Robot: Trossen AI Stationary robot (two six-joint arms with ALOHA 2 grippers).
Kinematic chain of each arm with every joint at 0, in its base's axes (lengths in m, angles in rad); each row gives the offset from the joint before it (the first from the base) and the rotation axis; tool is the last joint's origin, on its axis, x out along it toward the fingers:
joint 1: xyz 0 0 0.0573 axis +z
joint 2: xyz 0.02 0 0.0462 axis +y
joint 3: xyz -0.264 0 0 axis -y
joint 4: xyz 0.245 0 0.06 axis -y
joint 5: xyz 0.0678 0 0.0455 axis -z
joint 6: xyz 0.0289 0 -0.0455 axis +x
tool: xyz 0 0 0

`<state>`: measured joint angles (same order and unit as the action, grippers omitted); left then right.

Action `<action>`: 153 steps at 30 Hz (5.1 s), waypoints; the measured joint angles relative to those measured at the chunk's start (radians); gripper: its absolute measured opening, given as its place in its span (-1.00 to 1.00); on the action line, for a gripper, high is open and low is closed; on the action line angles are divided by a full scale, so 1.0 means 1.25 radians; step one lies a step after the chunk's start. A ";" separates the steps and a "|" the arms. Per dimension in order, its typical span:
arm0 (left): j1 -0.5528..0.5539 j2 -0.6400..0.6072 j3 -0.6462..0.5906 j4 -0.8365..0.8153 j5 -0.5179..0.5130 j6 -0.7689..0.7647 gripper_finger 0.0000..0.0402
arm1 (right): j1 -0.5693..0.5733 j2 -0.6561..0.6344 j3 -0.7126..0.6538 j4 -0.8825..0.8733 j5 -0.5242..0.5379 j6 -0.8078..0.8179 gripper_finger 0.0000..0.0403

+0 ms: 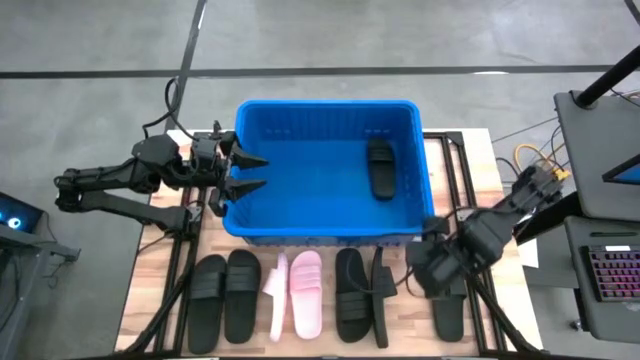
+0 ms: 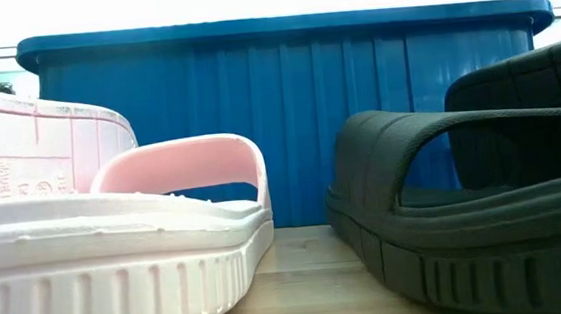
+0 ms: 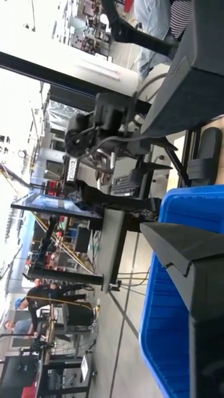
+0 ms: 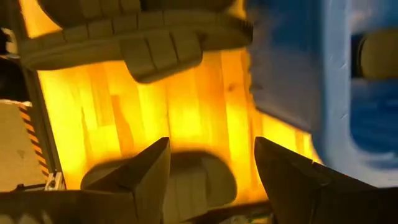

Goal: Pick and place slides into bin
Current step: Put the black slide into the bin

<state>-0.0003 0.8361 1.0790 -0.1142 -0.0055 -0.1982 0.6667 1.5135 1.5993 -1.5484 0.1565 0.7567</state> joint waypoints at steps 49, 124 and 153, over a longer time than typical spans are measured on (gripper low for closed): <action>0.000 0.001 0.000 0.000 0.001 -0.001 0.11 | 0.387 0.246 -0.378 0.116 -0.083 0.436 0.09; 0.000 0.013 0.001 0.025 -0.001 -0.004 0.11 | -0.494 -0.292 -0.223 0.302 0.568 -0.399 -0.96; 0.000 0.001 0.001 0.030 -0.068 -0.067 0.11 | -0.884 0.111 -0.263 0.502 0.437 -0.877 -0.96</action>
<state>-0.0006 0.8375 1.0801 -0.0765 -0.0901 -0.2819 -0.4380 1.6524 1.2709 -0.9206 0.7023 -0.3394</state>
